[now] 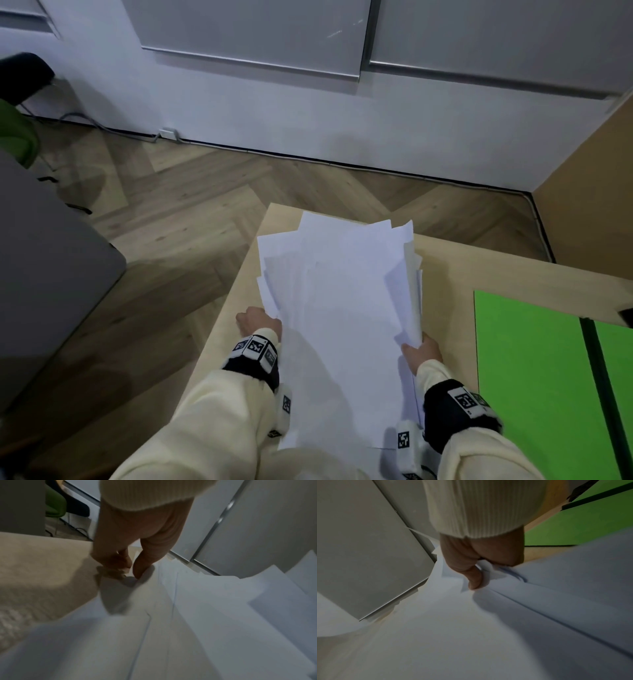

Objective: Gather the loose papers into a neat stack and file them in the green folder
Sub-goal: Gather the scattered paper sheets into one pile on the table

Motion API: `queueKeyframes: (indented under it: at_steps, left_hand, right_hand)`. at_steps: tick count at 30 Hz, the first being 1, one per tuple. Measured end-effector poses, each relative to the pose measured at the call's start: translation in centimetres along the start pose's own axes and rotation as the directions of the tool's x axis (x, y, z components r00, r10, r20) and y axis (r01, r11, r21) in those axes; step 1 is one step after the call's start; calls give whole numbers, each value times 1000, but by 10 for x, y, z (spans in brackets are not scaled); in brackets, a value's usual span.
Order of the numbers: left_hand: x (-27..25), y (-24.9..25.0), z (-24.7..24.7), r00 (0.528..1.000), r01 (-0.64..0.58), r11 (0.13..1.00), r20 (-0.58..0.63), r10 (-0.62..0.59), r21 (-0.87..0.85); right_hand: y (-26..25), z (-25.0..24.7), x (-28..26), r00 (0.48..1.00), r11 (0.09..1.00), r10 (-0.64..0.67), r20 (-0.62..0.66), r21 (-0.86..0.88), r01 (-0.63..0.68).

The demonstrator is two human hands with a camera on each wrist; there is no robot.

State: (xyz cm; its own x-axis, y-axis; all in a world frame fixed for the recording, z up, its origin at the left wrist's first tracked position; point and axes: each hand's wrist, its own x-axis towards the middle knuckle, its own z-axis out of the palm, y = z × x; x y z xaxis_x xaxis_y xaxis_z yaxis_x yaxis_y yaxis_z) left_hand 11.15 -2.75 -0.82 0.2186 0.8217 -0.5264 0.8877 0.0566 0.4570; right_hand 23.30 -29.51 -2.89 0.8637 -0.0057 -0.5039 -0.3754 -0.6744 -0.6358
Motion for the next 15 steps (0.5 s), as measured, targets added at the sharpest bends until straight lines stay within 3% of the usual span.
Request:
queueKeyframes:
  at_steps: [4,10,15]
  left_hand:
    - [-4,0,5,997,0,992,-77,10,126]
    - [-11,0,12,995,12,982,-103,8,190]
    - [-15,10,19,999,-17,985,-35,23,171]
  right_hand:
    - [1,-4,-2,1000,1000,12,-10,29,-11]
    - [22,-25,-3,976,989,125,-180,95,-109]
    - [25,-32,-8,969,983,148,-197,134,-123]
